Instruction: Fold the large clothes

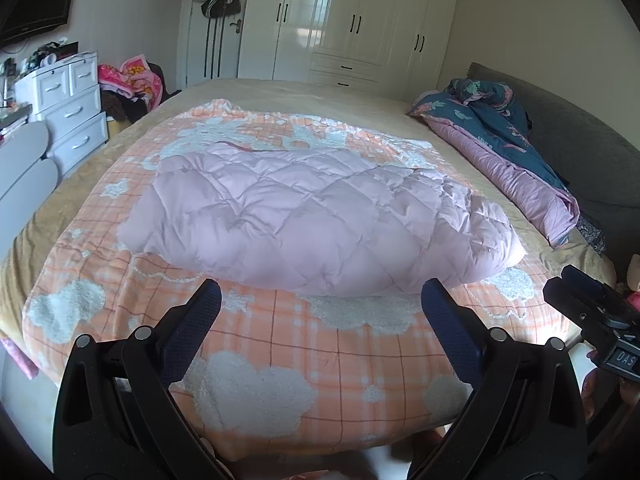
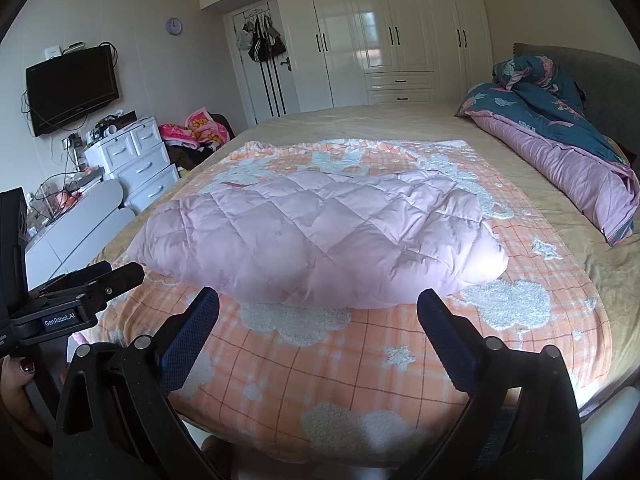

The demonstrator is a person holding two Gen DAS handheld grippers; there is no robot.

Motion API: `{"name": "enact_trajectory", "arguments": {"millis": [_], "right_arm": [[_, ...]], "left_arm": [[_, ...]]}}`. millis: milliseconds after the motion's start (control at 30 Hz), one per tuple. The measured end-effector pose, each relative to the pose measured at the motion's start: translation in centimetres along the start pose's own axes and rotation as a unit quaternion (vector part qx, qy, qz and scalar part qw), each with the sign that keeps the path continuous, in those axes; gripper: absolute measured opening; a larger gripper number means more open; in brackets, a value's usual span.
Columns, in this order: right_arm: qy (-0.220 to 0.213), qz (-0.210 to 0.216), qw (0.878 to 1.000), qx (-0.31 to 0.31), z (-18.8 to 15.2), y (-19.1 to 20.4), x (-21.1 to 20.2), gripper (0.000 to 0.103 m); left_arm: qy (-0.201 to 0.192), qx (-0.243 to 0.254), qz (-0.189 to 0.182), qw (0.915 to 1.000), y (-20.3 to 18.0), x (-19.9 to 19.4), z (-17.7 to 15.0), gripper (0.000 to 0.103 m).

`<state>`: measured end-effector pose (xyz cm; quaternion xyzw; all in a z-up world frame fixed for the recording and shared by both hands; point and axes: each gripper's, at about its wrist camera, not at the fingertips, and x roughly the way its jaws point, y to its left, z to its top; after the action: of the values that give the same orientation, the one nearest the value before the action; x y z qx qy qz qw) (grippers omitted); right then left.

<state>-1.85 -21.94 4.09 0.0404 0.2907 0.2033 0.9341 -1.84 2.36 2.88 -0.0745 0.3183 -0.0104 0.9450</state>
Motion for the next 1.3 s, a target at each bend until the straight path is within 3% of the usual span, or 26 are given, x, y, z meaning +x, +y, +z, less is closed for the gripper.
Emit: {"name": "enact_trajectory", "arguments": {"millis": [1300], "right_arm": [[-0.001, -0.002, 1.000, -0.001, 0.00, 0.09, -0.19, 0.099]], "left_arm": [[0.001, 0.001, 0.017, 0.9999, 0.27, -0.11, -0.04, 0.094]]}}
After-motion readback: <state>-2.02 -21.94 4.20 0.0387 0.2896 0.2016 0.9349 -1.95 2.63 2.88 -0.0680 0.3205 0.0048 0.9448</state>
